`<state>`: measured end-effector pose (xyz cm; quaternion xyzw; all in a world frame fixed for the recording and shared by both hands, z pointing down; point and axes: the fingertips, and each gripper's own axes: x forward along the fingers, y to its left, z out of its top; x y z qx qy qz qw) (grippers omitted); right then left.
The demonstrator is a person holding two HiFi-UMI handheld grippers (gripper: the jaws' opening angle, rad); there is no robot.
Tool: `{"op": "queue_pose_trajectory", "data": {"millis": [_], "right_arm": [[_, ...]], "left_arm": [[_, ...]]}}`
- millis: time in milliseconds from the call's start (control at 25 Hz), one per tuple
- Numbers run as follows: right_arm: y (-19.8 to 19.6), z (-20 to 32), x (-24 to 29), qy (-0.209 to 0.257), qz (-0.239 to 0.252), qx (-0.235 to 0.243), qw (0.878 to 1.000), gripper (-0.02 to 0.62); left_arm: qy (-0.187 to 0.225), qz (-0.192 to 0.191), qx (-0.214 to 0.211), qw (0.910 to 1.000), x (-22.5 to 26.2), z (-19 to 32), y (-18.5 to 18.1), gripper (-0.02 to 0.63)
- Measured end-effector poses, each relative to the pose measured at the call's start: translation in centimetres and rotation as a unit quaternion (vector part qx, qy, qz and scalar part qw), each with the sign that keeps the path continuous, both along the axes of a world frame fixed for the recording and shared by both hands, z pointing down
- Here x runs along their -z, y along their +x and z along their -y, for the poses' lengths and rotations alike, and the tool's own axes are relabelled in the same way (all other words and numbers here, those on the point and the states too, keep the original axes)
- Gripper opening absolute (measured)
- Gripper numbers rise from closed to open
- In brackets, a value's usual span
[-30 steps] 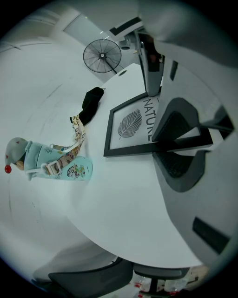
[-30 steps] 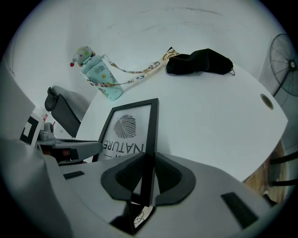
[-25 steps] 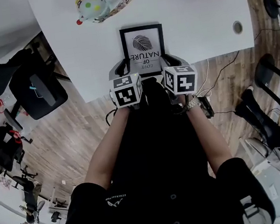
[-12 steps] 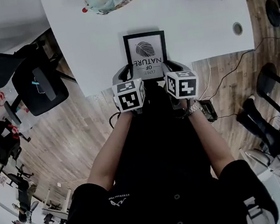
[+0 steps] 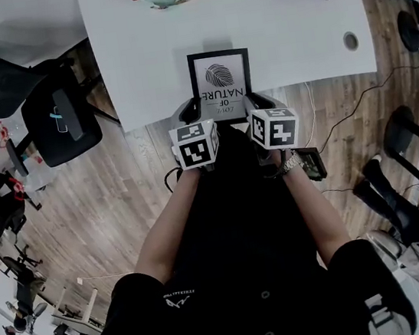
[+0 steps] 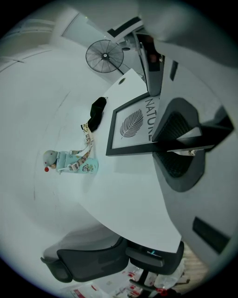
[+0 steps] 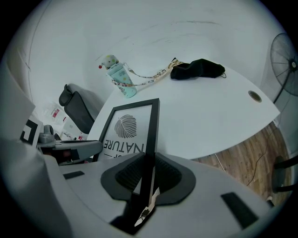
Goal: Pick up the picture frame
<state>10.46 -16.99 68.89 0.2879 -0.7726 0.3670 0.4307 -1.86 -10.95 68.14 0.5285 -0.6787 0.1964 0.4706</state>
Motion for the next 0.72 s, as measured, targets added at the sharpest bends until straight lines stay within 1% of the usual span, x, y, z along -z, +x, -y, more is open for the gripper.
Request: {"op": "queue_pose_trajectory", "data": {"millis": [320,720], "right_arm": [[1.0,-0.6,2.4,0.031,0.022,-0.004,0.999,0.069],[1.5,-1.1,5.6,0.065,0.045,-0.012,0.997,0.069]], "left_arm": [[0.042,0.022,0.003,0.9989,2.7,-0.8,1.0,0.074],[0.081,0.041,0.009,0.9958,5.9,-1.4,1.6,0.074]]}}
